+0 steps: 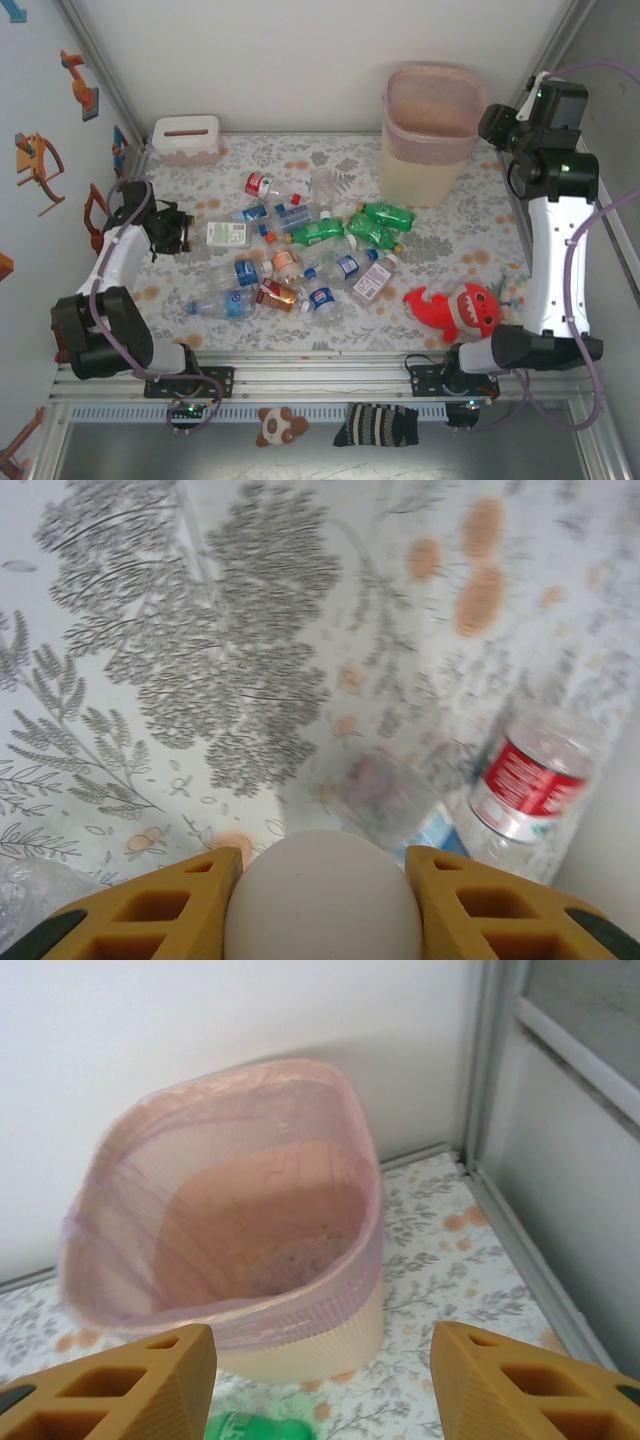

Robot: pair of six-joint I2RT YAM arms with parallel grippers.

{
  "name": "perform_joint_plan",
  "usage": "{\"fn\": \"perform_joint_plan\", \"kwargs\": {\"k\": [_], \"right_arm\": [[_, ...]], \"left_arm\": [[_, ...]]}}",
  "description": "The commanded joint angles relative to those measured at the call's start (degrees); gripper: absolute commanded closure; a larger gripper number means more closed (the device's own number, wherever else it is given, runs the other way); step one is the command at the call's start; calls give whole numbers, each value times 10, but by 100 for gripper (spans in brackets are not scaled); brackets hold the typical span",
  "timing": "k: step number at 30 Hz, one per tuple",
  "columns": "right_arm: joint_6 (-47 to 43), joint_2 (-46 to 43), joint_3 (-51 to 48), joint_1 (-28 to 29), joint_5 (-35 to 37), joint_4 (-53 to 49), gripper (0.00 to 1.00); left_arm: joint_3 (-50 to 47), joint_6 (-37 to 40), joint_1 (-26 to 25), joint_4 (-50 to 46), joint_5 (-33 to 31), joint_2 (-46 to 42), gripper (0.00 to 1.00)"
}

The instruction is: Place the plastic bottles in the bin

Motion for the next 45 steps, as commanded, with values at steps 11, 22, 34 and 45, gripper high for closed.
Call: {"fn": "perform_joint_plan", "kwargs": {"k": [11, 22, 34, 45], "right_arm": [[-23, -65, -118, 14, -460, 151, 43], [-98, -95, -219, 125, -577, 250, 39], [-242, -95, -261, 268, -619, 257, 28], [-326, -65, -237, 371, -596, 231, 6]], "left_arm": [[22, 275, -33, 183, 168, -157, 73], [72, 483, -167, 331, 342, -185, 89], [87, 638, -306, 443, 464, -204, 93], [127, 705, -367, 397, 506, -194, 95]]}}
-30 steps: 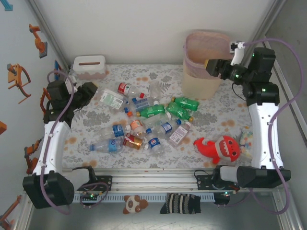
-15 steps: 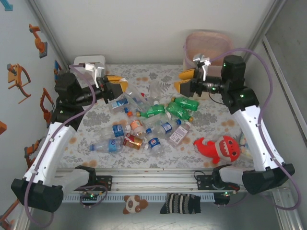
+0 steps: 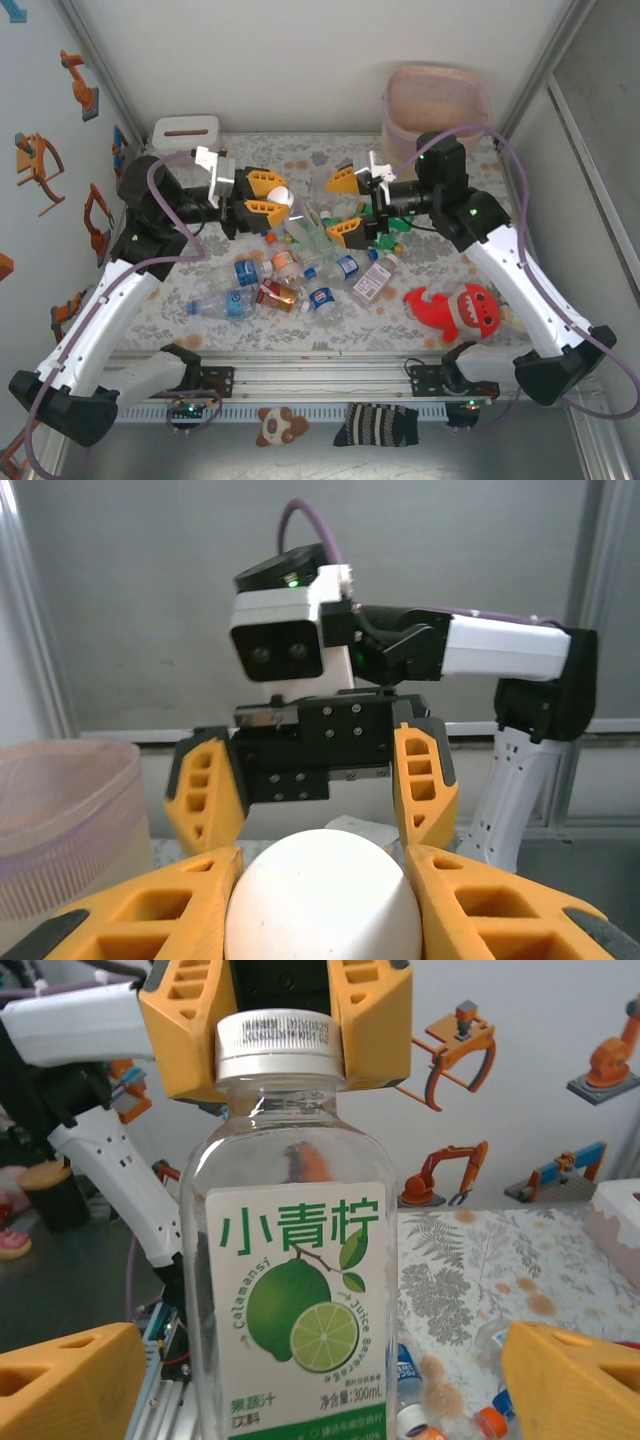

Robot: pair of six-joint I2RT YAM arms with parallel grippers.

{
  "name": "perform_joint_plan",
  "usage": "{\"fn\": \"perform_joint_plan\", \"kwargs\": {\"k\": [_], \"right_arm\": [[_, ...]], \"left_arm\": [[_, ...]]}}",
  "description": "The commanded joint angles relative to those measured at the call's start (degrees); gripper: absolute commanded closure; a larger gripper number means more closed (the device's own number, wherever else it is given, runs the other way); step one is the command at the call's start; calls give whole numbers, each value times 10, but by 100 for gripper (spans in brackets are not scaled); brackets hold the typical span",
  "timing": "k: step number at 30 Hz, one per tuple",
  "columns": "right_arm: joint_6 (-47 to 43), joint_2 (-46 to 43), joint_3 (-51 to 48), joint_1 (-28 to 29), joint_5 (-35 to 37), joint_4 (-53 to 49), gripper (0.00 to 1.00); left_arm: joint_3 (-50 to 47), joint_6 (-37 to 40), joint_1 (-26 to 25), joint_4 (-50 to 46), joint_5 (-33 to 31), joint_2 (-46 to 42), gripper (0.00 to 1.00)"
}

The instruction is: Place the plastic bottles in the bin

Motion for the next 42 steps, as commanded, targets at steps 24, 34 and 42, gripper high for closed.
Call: {"fn": "perform_joint_plan", "kwargs": {"k": [24, 34, 42], "right_arm": [[-43, 58, 37, 67, -46, -51, 31], [-43, 49, 42, 66, -18, -56, 40], [-19, 35, 48, 23, 32, -60, 43]], "left_arm": [[16, 82, -15, -30, 17, -8, 96], [1, 83, -14, -33, -19, -25, 53], [-26, 108, -7, -74, -114, -67, 25]]}}
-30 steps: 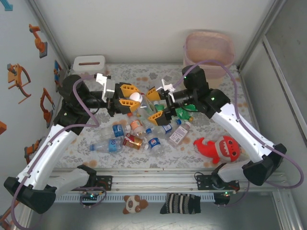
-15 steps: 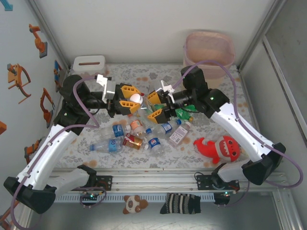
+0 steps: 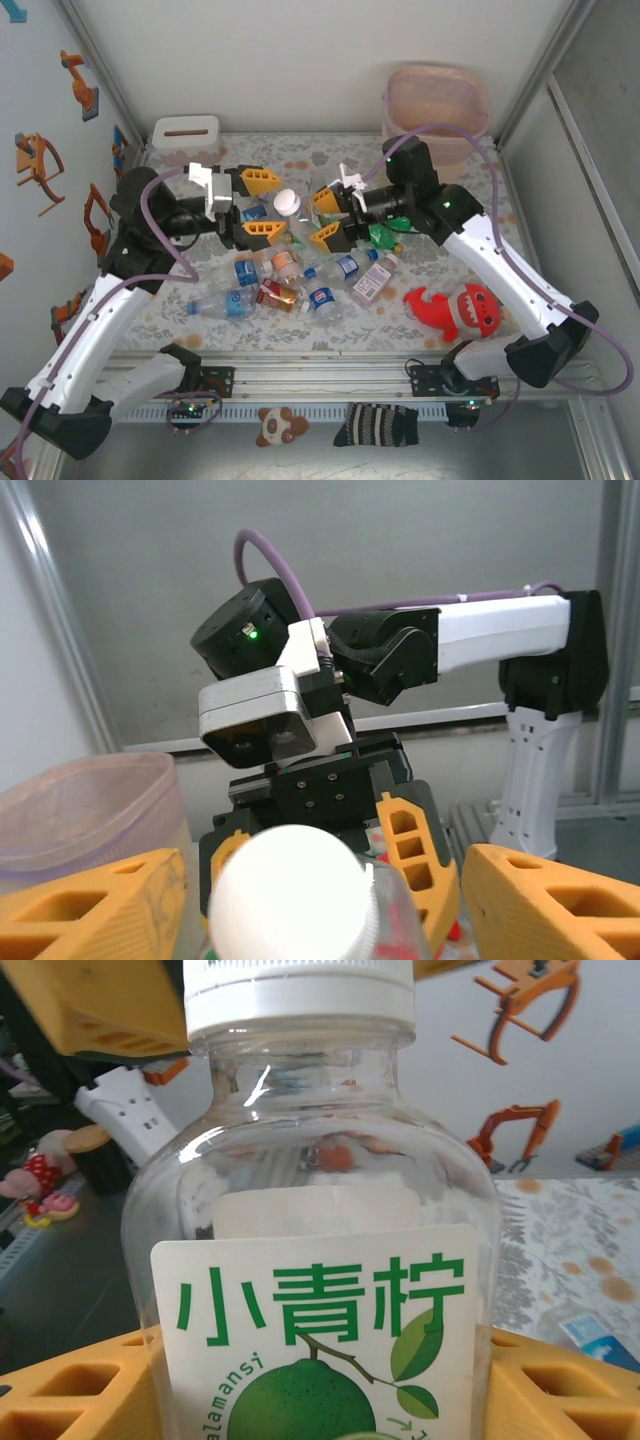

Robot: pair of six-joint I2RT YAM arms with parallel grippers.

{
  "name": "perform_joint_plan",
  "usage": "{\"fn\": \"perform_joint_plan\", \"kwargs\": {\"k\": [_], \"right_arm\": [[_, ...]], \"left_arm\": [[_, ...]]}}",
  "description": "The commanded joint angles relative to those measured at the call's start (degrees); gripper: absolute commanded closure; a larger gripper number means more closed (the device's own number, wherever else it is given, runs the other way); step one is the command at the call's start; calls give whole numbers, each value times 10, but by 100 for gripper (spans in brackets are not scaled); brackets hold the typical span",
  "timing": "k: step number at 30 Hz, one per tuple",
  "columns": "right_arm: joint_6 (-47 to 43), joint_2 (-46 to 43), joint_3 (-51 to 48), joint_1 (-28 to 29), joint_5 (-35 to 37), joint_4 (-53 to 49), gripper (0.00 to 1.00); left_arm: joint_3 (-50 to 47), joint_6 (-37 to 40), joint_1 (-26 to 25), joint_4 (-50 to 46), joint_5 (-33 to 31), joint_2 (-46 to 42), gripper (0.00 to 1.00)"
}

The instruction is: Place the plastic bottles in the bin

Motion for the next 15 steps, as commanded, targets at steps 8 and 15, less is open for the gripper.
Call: {"fn": "perform_joint_plan", "kwargs": {"k": [8, 15], "right_arm": [[125, -15, 56, -117, 164, 24, 46], [271, 49, 151, -200, 349, 40, 49]], "left_arm": [[-50, -24, 28, -23, -235, -31, 21], [-49, -99, 53, -61, -365, 11, 21]]}}
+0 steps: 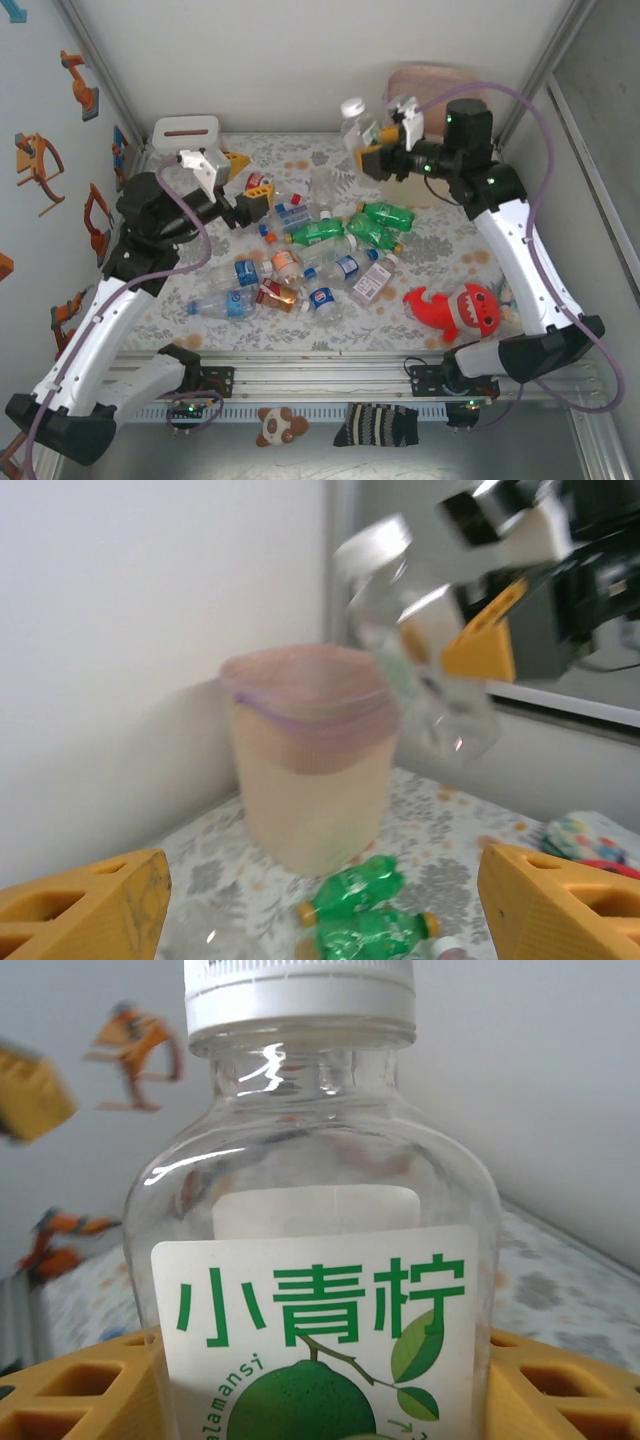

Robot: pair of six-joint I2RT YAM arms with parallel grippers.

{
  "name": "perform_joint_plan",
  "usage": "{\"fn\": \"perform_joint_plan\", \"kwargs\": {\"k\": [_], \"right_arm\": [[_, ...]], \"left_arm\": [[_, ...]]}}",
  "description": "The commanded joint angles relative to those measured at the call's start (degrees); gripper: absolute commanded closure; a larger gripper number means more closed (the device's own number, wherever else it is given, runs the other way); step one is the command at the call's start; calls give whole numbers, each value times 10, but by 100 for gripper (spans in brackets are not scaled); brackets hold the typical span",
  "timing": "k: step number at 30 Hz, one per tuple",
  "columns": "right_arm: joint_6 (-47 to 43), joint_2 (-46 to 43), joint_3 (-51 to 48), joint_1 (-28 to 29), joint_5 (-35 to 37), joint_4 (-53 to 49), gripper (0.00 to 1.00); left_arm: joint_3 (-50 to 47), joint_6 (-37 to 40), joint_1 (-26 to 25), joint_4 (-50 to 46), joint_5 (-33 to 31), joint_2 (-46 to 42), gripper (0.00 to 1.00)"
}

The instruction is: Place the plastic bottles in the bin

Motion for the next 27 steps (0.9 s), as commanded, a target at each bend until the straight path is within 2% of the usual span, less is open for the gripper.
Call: {"fn": "perform_joint_plan", "kwargs": {"k": [1, 6, 11, 18, 27], "right_arm": [[104, 43, 67, -27, 134, 17, 49], [171, 129, 163, -69, 214, -13, 50], [217, 206, 230, -108, 264, -30, 52], [218, 315, 317, -137, 303, -86, 52], [194, 438, 420, -142, 341, -154, 52]], "left_arm": [[-2, -55, 10, -24, -84, 20, 21], [4, -124, 27, -51, -130, 52, 21], [22, -150, 38, -92, -125, 89, 23], [19, -164, 39, -98, -108, 119, 26], [14, -157, 43, -103, -110, 139, 28]]}}
